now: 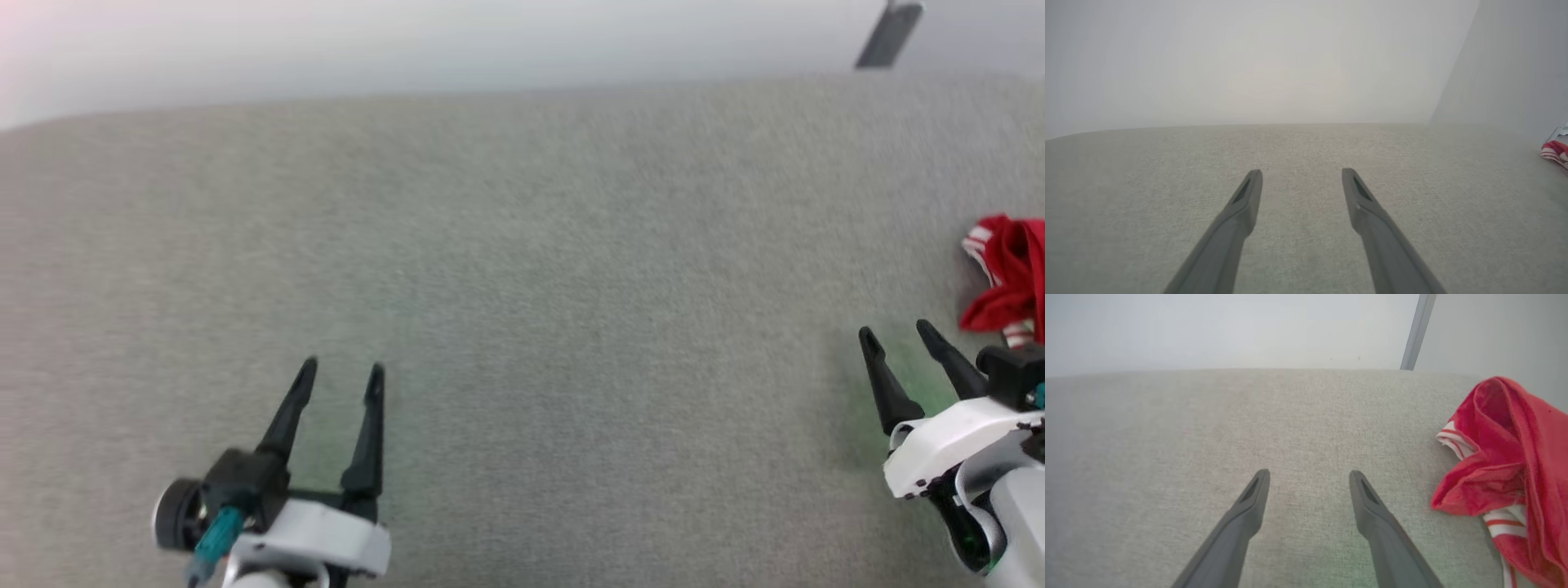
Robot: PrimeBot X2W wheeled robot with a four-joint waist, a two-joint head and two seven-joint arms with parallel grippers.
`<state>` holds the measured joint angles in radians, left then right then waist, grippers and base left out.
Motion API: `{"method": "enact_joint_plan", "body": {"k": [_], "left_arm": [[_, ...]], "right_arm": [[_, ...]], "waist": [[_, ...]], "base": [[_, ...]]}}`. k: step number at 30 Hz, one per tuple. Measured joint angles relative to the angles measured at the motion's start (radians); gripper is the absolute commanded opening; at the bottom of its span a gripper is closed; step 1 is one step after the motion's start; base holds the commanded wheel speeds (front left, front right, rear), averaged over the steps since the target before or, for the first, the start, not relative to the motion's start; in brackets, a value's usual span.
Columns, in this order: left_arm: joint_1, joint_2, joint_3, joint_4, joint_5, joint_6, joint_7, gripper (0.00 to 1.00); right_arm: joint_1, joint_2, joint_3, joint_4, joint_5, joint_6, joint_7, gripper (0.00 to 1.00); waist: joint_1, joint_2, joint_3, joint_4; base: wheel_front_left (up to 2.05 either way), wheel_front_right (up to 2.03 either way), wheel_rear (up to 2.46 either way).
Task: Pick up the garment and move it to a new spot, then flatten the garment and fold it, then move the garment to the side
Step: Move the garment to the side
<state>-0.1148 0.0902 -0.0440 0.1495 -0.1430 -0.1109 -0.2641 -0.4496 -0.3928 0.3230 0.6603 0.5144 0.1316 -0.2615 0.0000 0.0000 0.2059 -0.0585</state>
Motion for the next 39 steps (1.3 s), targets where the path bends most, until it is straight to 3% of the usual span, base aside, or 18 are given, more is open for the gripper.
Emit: {"method": "enact_joint_plan", "body": {"k": [12,20,39], "left_arm": [[0.096,-0.021,0.068,-0.014,0.002,-0.014,0.000,1.00],[0.141,-0.011,0.039,-0.034,-0.022,-0.017,0.000,1.00],[0.225,0.034,0.024,-0.095,-0.043,-0.017,0.000,1.00]], "right_arm": [[0.163,0.111,-0.254,-0.187,-0.129,0.000,0.000,1.00],[0.300,0.149,-0.313,-0.302,-0.198,0.000,-0.002,1.00],[0.515,0.193,-0.405,-0.525,-0.220,0.000,-0.002,1.00]], "waist": [[0.0000,0.0000,-0.121,0.079],[0.0000,0.0000,-0.180,0.124],[0.0000,0.0000,-0.240,0.172]], "base": [[0.00,0.00,0.00],[0.00,0.00,0.00],[0.00,0.00,0.00]]}}
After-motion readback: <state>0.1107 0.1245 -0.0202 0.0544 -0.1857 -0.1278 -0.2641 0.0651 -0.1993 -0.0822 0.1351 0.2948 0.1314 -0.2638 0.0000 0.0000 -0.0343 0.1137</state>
